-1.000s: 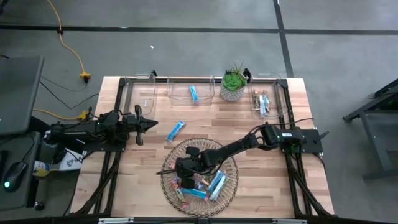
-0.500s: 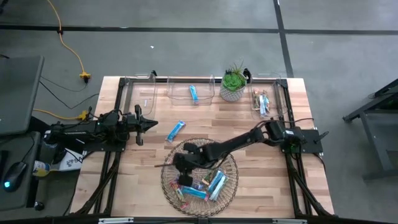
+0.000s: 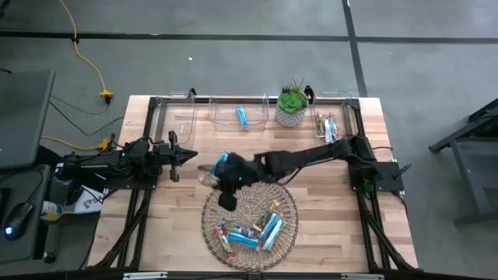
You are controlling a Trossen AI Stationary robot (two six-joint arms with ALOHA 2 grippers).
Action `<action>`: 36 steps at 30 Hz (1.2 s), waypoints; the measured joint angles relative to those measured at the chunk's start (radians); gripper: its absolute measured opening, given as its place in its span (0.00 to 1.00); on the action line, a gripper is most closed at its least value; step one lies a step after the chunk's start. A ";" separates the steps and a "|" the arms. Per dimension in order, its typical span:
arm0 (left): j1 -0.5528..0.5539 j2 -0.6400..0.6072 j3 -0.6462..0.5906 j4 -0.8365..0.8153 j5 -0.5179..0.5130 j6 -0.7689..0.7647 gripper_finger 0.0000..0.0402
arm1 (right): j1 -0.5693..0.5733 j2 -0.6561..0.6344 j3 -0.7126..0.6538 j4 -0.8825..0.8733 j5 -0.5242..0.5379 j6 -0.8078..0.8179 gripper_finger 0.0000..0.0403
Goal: Pick and place Granola Bars by type
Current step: Put the red granola bar into the middle transparent bin
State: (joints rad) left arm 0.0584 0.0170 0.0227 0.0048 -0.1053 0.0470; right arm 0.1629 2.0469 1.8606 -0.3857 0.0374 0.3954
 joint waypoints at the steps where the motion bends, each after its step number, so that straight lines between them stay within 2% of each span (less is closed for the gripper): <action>1: 0.000 0.000 0.000 0.000 0.000 0.001 0.01 | -0.011 -0.012 0.000 0.008 0.001 0.000 0.08; 9: 0.000 0.000 0.000 0.000 0.005 0.000 0.01 | -0.136 -0.103 0.002 0.095 0.080 -0.004 0.08; 17: 0.000 0.000 0.000 -0.002 0.011 0.000 0.01 | -0.289 -0.107 0.002 0.127 0.176 0.125 0.09; 25: 0.000 0.000 0.000 -0.002 0.010 0.000 0.01 | -0.414 -0.100 0.002 0.110 0.317 0.190 0.07; 36: 0.000 0.000 0.000 -0.002 0.010 0.000 0.01 | -0.496 0.016 0.001 0.097 0.311 0.318 0.08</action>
State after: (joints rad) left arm 0.0584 0.0170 0.0229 0.0032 -0.0952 0.0468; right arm -0.3331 2.0627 1.8618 -0.2891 0.3486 0.7132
